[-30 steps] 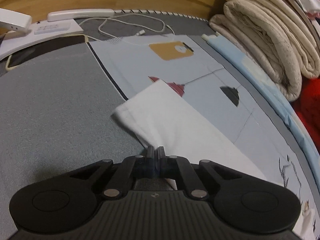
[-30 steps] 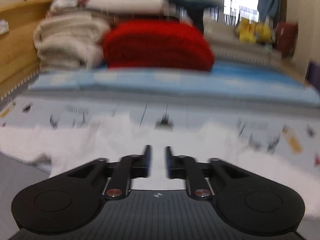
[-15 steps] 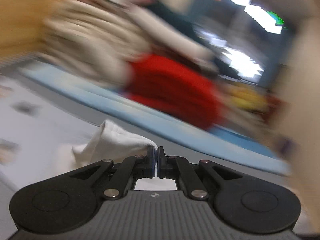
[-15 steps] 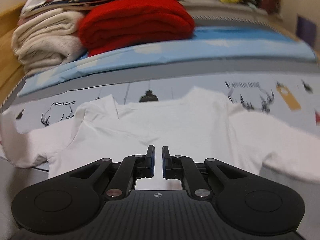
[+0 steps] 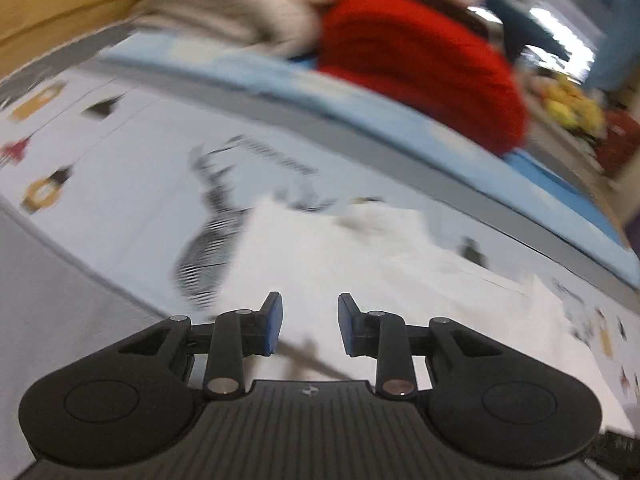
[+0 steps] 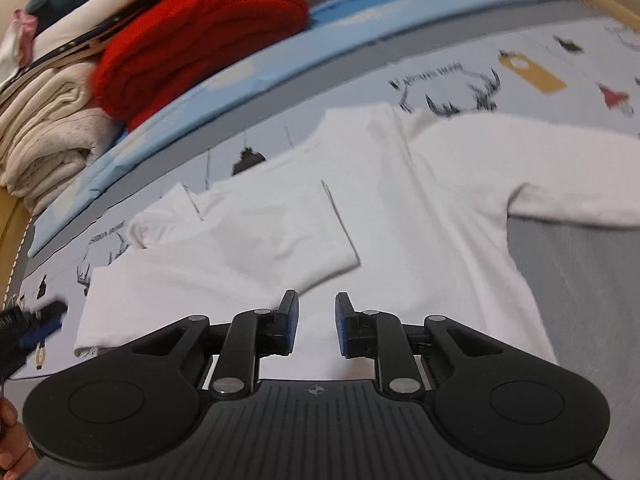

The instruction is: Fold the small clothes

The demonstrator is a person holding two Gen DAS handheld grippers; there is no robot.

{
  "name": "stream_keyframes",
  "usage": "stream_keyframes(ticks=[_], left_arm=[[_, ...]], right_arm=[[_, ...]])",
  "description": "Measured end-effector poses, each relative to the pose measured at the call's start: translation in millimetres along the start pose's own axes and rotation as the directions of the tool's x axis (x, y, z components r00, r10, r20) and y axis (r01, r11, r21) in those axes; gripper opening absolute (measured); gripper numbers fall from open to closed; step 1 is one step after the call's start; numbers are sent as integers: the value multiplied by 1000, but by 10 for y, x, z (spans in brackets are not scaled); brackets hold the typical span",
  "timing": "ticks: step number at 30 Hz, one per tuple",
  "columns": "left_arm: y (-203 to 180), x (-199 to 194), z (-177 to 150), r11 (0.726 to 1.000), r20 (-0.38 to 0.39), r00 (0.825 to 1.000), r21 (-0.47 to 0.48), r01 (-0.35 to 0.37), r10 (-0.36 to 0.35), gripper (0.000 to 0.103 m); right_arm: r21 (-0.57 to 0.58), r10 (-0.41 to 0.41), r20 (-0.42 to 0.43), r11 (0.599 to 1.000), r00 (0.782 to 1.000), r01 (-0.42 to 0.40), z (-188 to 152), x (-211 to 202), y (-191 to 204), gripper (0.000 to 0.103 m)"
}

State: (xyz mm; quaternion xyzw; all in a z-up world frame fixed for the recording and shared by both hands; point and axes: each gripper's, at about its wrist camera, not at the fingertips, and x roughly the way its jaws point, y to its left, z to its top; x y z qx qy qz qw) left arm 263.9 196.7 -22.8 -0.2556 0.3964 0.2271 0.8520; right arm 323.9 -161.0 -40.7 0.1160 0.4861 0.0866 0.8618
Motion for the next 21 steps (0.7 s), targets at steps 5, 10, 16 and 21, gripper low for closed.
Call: stream_keyframes(ticks=[5, 10, 16, 21], left_arm=[[244, 155, 229, 993, -20, 999, -105, -47, 45, 32], [236, 204, 391, 995, -18, 1000, -93, -21, 20, 32], [274, 252, 475, 989, -24, 999, -147, -25, 22, 32], [279, 241, 529, 990, -15, 1000, -143, -10, 8, 32]], right_arm=[[51, 18, -30, 999, 999, -17, 115, 255, -4, 21], [138, 21, -80, 990, 997, -10, 172, 550, 17, 20], [215, 6, -112, 976, 994, 19, 194, 809, -7, 20], [212, -6, -93, 977, 996, 26, 220, 862, -31, 9]])
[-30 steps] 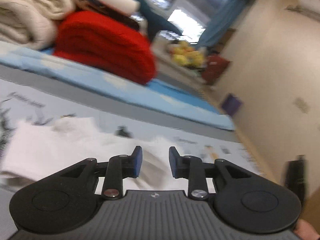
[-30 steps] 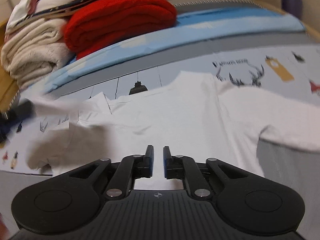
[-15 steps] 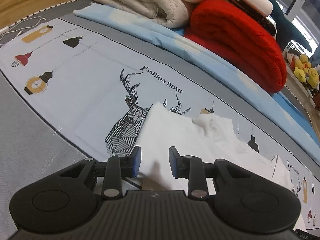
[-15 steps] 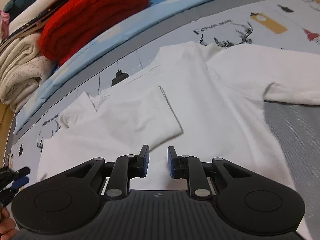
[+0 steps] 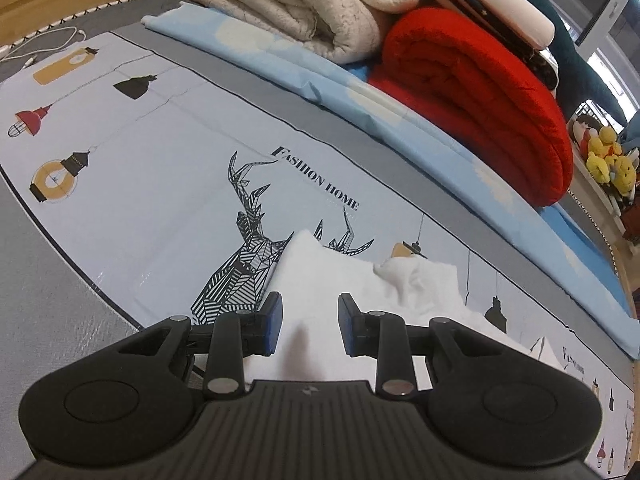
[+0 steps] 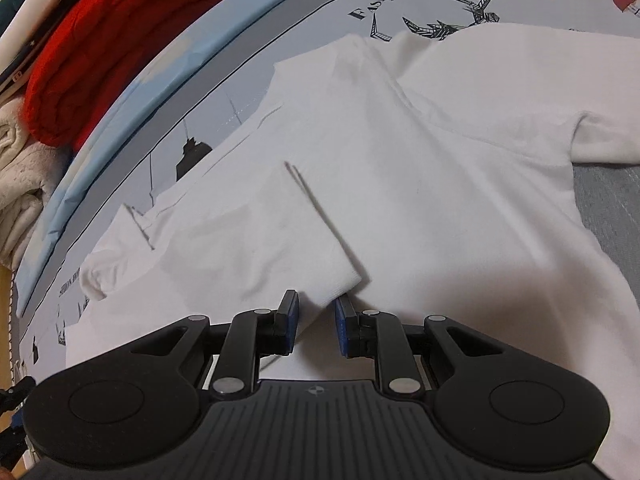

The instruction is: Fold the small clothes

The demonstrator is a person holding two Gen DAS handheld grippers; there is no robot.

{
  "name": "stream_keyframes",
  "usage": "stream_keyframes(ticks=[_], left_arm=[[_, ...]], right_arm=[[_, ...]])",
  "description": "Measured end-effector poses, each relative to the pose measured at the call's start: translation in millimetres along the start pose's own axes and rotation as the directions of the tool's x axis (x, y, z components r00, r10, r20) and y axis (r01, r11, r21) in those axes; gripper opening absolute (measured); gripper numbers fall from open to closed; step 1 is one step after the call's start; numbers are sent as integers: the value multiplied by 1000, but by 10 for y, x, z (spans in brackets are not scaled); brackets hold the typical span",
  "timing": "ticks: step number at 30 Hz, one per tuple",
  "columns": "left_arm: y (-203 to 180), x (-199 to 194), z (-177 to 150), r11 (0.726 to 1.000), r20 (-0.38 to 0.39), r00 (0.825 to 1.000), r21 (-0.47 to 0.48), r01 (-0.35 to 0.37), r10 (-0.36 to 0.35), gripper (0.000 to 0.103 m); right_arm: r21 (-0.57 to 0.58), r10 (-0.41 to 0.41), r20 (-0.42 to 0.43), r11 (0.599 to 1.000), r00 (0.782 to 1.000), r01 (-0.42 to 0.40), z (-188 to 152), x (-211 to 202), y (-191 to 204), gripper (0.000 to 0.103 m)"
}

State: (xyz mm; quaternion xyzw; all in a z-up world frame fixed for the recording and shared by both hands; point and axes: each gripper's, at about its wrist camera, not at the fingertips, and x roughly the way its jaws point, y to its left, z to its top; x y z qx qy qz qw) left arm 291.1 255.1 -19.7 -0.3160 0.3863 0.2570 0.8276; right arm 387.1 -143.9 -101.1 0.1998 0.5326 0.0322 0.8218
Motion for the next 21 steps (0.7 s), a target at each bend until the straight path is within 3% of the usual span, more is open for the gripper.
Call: stream_keyframes(ticks=[1, 3, 6, 7, 9, 10, 11, 12, 14, 16, 18, 21], left_arm=[[6, 1, 9, 1000, -1, 1000, 4, 1, -1, 32], [26, 8, 28, 1000, -5, 1000, 6, 2, -2, 32], [56, -1, 59, 1000, -2, 1000, 10, 5, -5, 32], [61, -11, 66, 1000, 3, 1000, 15, 6, -6, 32], [56, -22, 63, 1000, 4, 1000, 28, 9, -10, 32], [51, -18, 56, 999, -1, 1000, 35, 14, -14, 32], [42, -6, 43, 999, -11, 1000, 44, 20, -19, 32], [24, 12, 25, 998, -24, 999, 58, 25, -24, 32], [-22, 44, -19, 996, -47, 998, 86, 36, -32, 32], [-82, 97, -71, 991, -79, 995, 117, 62, -53, 32], [-124, 165, -128, 988, -117, 990, 125, 90, -76, 32], [-187, 261, -223, 980, -168, 982, 157, 119, -92, 36]], right_arm=[[-11, 7, 6, 1000, 1000, -7, 5, -2, 0, 4], [-28, 48, 44, 999, 998, -47, 21, -62, 8, 2], [-132, 120, 199, 987, 973, -95, 35, -413, 178, 2], [-183, 163, 268, 976, 949, -116, 31, -588, 253, 2], [-276, 233, 422, 954, 876, -121, -5, -951, 343, 2], [-287, 246, 475, 951, 845, -115, -9, -1074, 328, 2], [-268, 221, 512, 959, 830, -90, 8, -1137, 276, 2], [-230, 148, 529, 973, 836, -26, 42, -1125, 212, 2], [-141, -67, 491, 978, 868, 155, 145, -942, 34, 2], [-24, -174, 418, 979, 892, 202, 238, -804, -233, 2], [40, -181, 408, 983, 895, 181, 294, -840, -375, 2], [4, -116, 470, 992, 875, 129, 335, -959, -342, 2]])
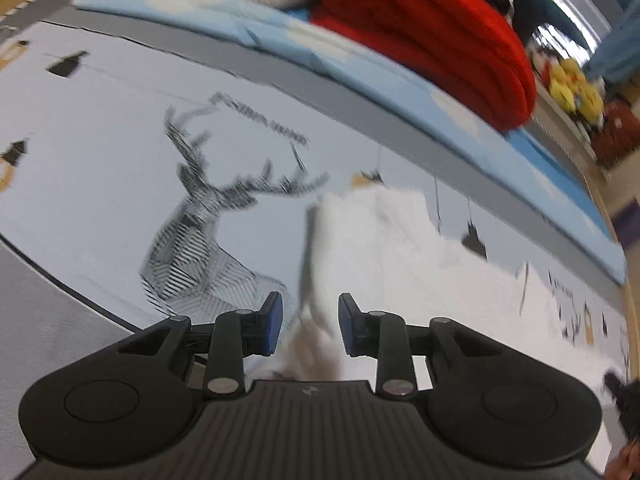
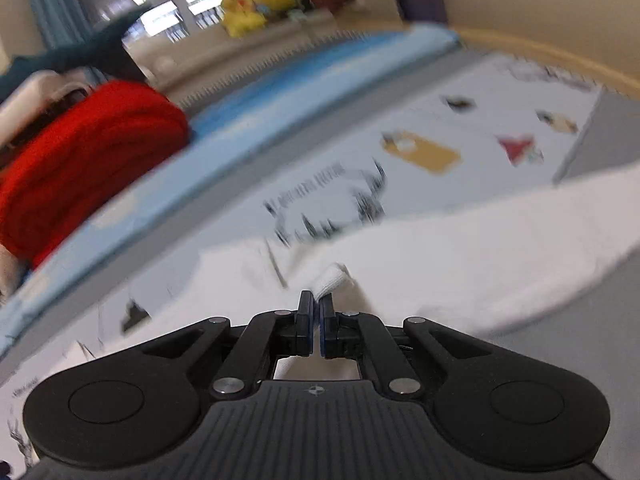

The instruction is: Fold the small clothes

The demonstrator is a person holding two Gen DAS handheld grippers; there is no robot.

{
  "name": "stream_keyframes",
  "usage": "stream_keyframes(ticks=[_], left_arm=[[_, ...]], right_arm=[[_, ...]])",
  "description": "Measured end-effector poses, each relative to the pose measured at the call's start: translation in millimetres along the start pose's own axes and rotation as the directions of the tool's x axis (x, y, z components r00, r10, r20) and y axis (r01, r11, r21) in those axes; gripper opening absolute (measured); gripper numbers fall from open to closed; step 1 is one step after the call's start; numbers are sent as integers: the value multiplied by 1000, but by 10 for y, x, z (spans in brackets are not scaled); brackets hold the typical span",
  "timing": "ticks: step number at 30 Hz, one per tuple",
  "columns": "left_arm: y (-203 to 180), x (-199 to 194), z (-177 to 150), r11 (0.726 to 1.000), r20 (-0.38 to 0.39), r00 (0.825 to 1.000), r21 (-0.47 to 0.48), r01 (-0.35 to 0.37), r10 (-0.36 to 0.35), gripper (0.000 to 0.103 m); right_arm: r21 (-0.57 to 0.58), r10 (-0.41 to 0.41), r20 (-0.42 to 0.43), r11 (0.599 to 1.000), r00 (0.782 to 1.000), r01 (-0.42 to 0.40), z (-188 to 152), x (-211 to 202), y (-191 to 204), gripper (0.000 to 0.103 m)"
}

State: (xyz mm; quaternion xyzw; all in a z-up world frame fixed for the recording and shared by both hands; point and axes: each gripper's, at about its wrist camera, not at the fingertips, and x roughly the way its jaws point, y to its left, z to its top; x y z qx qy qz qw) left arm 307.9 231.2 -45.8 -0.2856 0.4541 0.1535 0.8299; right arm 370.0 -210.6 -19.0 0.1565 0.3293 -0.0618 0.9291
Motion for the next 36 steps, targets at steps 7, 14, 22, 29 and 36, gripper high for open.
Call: stream_keyframes(ticks=[7, 14, 22, 29, 36], left_arm=[[8, 339, -188, 997, -128, 990, 61, -48, 55, 37], [-157, 160, -190, 986, 11, 995, 131, -102, 102, 34], [-41, 392, -273, 993, -94, 990, 73, -95, 101, 1], [-213, 141, -177, 998, 6, 1000, 67, 19, -20, 1], [-254, 335, -319, 994, -118, 990, 84, -71, 81, 1]], right_arm=[[79, -29, -73, 996, 997, 35, -46, 168, -134, 2], [53, -113, -83, 992, 990, 117, -59, 163, -200, 8], [154, 33, -329, 988, 944, 19, -181, 539, -345, 21], [150, 4, -285, 988, 958, 40, -8, 476, -454, 22], [190, -8, -280, 980, 960, 64, 112, 442, -717, 22]])
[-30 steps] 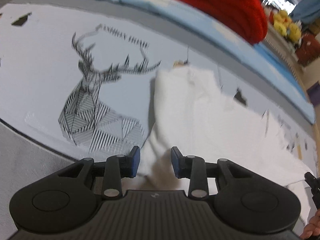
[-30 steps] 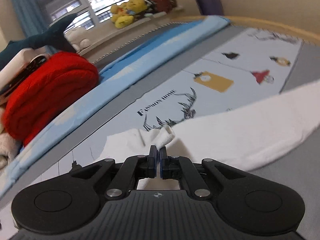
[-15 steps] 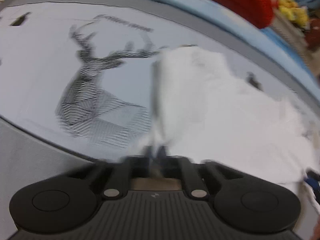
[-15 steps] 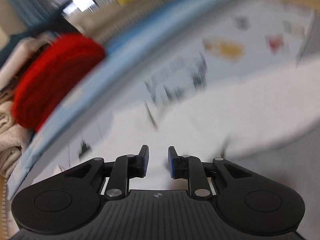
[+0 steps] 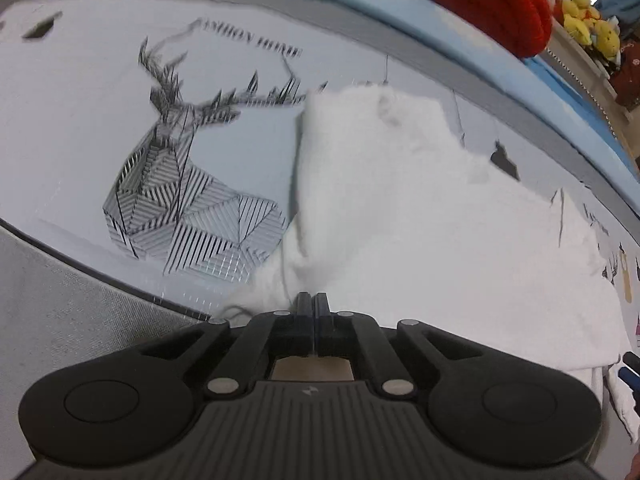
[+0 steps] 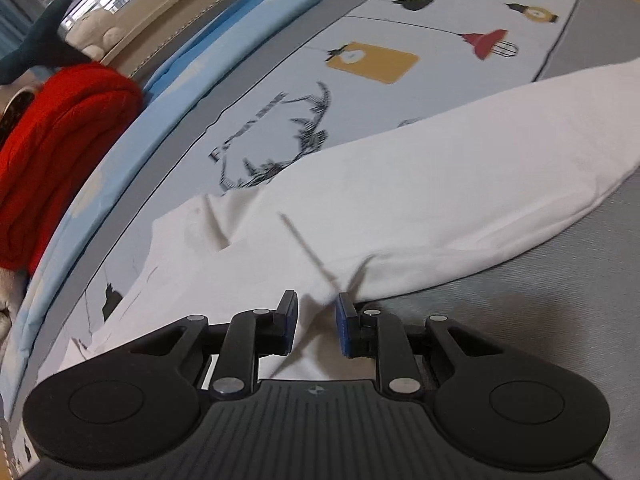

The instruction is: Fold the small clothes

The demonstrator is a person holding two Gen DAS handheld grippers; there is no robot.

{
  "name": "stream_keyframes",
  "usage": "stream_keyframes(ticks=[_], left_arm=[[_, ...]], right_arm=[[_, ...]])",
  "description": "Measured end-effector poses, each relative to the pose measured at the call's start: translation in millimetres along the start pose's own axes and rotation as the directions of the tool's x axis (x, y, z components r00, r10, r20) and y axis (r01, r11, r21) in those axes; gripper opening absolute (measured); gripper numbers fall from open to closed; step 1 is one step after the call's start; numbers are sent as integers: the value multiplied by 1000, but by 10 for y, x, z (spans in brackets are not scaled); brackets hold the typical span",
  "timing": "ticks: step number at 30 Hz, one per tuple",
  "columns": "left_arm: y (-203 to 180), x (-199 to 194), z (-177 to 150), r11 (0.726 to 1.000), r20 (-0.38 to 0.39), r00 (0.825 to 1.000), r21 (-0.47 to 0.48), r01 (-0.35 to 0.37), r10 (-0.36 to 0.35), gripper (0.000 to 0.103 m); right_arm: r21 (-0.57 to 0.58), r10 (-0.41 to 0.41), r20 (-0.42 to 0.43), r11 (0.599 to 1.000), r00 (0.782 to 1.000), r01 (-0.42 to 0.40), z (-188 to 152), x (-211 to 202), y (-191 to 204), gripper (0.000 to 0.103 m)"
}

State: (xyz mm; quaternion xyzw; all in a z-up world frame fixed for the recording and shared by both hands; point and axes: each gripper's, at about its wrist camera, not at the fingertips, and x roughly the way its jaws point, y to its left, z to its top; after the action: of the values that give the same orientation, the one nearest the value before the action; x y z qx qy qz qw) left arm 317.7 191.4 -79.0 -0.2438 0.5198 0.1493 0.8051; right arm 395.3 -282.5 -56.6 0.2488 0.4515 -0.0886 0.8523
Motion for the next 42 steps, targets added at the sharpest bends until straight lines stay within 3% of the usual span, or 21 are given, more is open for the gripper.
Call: stream_keyframes(ticks=[2, 3, 4, 5, 11, 16, 20, 24, 27, 29, 32, 34, 37, 39, 40, 42], left_arm=[[-155, -144, 5, 997, 75, 997, 79, 27, -33, 11], [-212, -127, 0, 994, 60, 997, 100, 52, -58, 15], [-227, -28, -39, 993, -6, 999, 104, 48, -48, 20], [-206, 73, -106, 995, -65, 997, 90, 41, -36, 19], [-401, -166, -126, 984, 12, 1000, 179, 19, -22, 29], [-510, -210, -102, 984, 14, 996, 158, 81, -84, 30], [-673, -258, -150, 973, 46, 994, 214, 90, -102, 41], [-700, -288, -178, 973, 57, 992, 211, 98, -112, 41], [-687, -302, -169, 974, 67, 991, 200, 103, -119, 41], [-665, -330, -168, 973, 77, 990, 207, 102, -120, 41], [-580, -382, -139, 975, 94, 989, 204, 90, -111, 41], [-485, -401, -96, 980, 103, 990, 181, 80, -100, 41], [-334, -454, -17, 987, 114, 989, 139, 74, -91, 41], [-223, -502, 54, 992, 127, 988, 105, 72, -85, 41], [-171, -530, 84, 993, 135, 987, 88, 72, -84, 41], [-62, -578, 154, 996, 152, 985, 49, 74, -80, 41]], right_arm=[[-10, -3, 25, 1000, 1000, 3, 64, -66, -93, 22], [-12, -7, 40, 1000, 999, 8, 110, -97, -151, 22], [-10, -14, 52, 1000, 999, 15, 158, -111, -217, 22], [-2, -22, 65, 1000, 998, 22, 211, -142, -307, 23], [131, -136, 136, 984, 981, 118, 604, -331, -1122, 30], [278, -229, 149, 943, 962, 182, 916, -431, -1933, 39], [423, -328, 124, 871, 937, 248, 991, -445, -2458, 39], [474, -327, 129, 849, 936, 231, 984, -416, -2657, 39], [446, -325, 158, 866, 932, 227, 1009, -374, -2598, 36], [440, -344, 174, 865, 923, 239, 1030, -348, -2585, 7], [414, -404, 255, 867, 878, 279, 1025, -451, -2298, 4], [319, -388, 353, 905, 851, 281, 1086, -555, -1876, 4], [160, -235, 473, 971, 849, 179, 1010, -734, -1099, 4], [-22, -103, 530, 991, 841, 135, 808, -830, -450, 4], [-115, -16, 540, 989, 841, 92, 665, -865, -142, 4], [-315, 188, 517, 949, 835, -18, 291, -904, 468, 4]])
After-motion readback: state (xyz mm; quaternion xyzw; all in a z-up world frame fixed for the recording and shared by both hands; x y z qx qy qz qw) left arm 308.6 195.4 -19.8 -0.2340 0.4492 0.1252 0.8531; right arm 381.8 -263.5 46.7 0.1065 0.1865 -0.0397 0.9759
